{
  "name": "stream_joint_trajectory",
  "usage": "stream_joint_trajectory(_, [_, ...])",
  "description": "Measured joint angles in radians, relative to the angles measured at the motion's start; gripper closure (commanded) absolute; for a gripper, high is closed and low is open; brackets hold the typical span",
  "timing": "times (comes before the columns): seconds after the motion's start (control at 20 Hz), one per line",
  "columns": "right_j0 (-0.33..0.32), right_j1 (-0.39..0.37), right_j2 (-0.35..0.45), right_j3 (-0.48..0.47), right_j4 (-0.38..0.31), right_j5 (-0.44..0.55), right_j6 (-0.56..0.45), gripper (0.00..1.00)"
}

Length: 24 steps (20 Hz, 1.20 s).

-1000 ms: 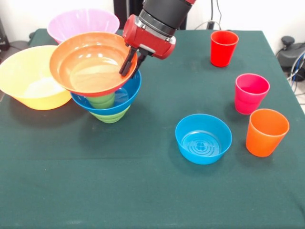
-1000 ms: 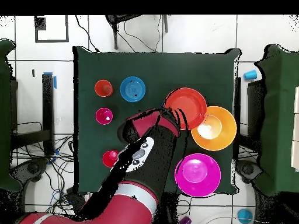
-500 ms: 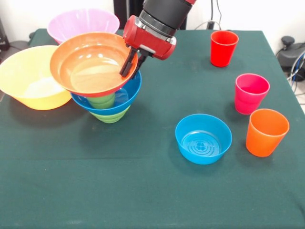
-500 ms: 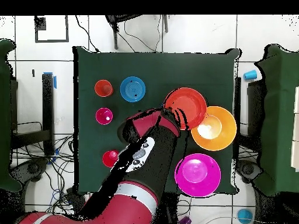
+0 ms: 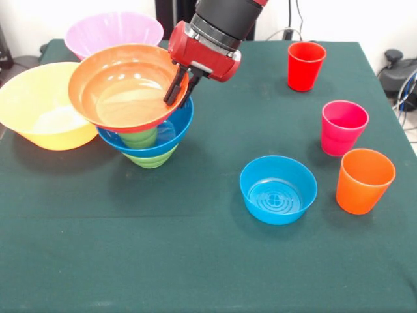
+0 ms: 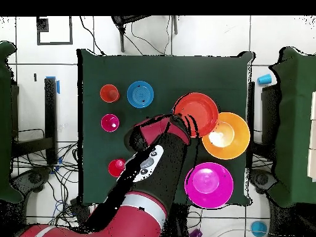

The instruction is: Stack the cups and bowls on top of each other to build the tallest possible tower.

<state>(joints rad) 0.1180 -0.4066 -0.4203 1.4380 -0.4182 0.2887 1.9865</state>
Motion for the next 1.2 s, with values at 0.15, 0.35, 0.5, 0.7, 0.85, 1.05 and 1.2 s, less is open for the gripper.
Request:
stream_joint_trajectory(0.15, [0.0,0.0,0.0,0.0,0.0,0.0,0.0,1.0])
stream_joint_trajectory(0.35, [0.0,0.001,0.0,0.0,0.001,0.0,0.0,0.0])
stream_joint_trajectory(0.5, [0.0,0.006,0.0,0.0,0.002,0.0,0.0,0.0])
stream_joint_trajectory(0.7, [0.0,0.01,0.0,0.0,0.003,0.0,0.0,0.0])
stream_joint_trajectory(0.85, [0.0,0.01,0.0,0.0,0.003,0.0,0.0,0.0])
stream_joint_trajectory(1.05, [0.0,0.01,0.0,0.0,0.003,0.0,0.0,0.0])
stream_joint_trajectory(1.2, [0.0,0.01,-0.001,0.0,0.003,0.0,0.0,0.0])
